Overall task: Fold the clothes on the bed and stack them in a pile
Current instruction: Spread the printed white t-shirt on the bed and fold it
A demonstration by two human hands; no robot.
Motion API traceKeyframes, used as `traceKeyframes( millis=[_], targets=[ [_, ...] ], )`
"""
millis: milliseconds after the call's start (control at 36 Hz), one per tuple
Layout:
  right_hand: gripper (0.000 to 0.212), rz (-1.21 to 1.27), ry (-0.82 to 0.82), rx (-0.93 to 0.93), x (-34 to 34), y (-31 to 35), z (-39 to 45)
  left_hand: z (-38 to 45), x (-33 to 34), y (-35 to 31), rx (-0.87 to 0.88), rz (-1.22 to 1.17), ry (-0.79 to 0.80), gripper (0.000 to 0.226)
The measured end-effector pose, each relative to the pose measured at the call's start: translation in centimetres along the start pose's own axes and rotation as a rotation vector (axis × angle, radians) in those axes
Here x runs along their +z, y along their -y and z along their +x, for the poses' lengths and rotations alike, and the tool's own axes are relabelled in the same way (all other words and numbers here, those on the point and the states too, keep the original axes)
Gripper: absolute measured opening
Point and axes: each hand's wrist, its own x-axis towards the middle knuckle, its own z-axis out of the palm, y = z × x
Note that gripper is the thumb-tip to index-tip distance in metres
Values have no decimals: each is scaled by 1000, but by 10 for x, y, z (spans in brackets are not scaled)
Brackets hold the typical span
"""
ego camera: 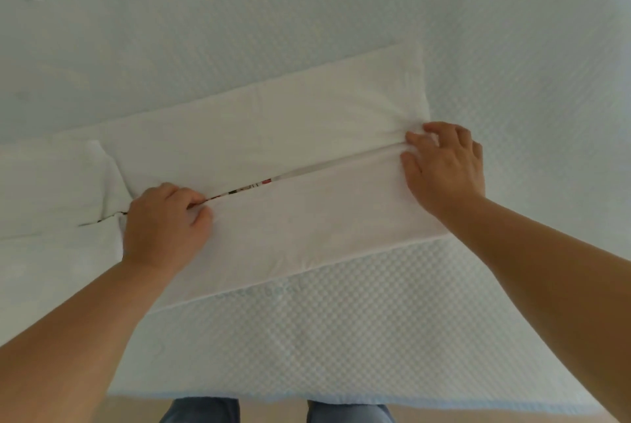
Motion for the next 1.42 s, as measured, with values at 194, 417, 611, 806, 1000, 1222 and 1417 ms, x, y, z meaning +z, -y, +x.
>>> traceKeyframes(
  millis=[194,417,611,806,1000,1222,1417],
  targets=[
    [57,353,-44,321,-8,-1,18,5,15,-39,193,-68,-68,41],
    [48,234,133,376,-2,-3,42,35,28,-54,64,-70,-53,16],
    [41,263,49,193,-10,-3,28,38,25,-52,147,-118,26,15],
    [32,287,-6,73,-35,32,11,27,13,-48,-49,-414,23,13],
    [31,283,36,-20,-58,116,-28,11,-13,-20,-359,-893,171,19],
    [46,316,111,-139,-24,261,-62,3,-52,45,-743,-1506,352,32],
    [54,347,357,-139,44,353,-74,5,-51,110,-808,-1744,548,60]
  ],
)
